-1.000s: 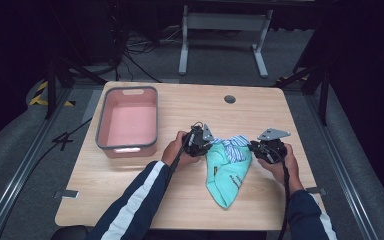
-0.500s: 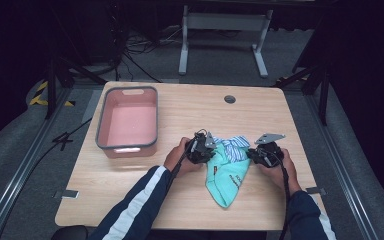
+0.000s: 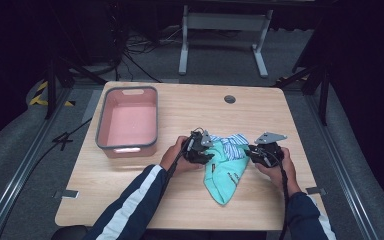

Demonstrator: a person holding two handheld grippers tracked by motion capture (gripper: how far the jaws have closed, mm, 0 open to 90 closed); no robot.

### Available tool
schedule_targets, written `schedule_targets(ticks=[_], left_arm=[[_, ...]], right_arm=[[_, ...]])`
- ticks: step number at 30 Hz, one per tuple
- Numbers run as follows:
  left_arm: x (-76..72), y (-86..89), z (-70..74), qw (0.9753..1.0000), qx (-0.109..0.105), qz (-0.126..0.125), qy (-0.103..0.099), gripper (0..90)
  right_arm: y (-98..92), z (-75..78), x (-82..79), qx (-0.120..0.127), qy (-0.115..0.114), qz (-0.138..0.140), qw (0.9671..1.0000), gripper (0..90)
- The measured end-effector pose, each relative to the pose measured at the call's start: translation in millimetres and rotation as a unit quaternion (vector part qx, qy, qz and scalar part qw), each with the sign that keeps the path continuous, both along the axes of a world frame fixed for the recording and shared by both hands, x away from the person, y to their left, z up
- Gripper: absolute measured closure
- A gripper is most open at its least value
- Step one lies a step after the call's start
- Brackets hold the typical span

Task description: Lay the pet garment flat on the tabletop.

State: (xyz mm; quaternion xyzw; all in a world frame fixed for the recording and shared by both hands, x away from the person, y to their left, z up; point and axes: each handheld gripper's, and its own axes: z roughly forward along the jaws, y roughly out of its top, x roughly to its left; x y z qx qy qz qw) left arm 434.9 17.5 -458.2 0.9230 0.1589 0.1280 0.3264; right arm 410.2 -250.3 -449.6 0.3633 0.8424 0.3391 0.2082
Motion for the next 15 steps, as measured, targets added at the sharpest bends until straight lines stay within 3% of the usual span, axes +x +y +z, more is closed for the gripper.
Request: schedule_targets(ticks=[2, 3, 8, 12, 15], left_arm=[[-2.8, 1.8, 0.8, 1.0, 0.0, -0.006, 0.004, 58.1], [-9.0, 4.6, 0.3, 0.9998, 0.007, -0.015, 0.007, 57.8], [-20.5, 6.4, -6.0, 0.9992, 0.025, -0.03, 0.009, 56.2], [-23.8, 9.2, -9.8, 0.9995, 0.01, -0.029, 0.01, 52.6], [-23.3, 12.8, -12.2, 0.9996, -0.003, -0.024, 0.015, 51.5]], right_arm=[[4.2, 3.9, -5.0, 0.005, -0.003, 0.015, 0.9999, 70.6], [15.6, 9.9, -17.5, 0.011, -0.015, 0.048, 0.9987, 69.6], [47.4, 10.7, -43.2, 0.005, -0.019, 0.12, 0.9926, 66.4], [69.3, 5.3, -53.3, 0.002, -0.012, 0.154, 0.988, 62.0], [78.0, -0.6, -55.2, -0.003, -0.009, 0.163, 0.9866, 58.4]])
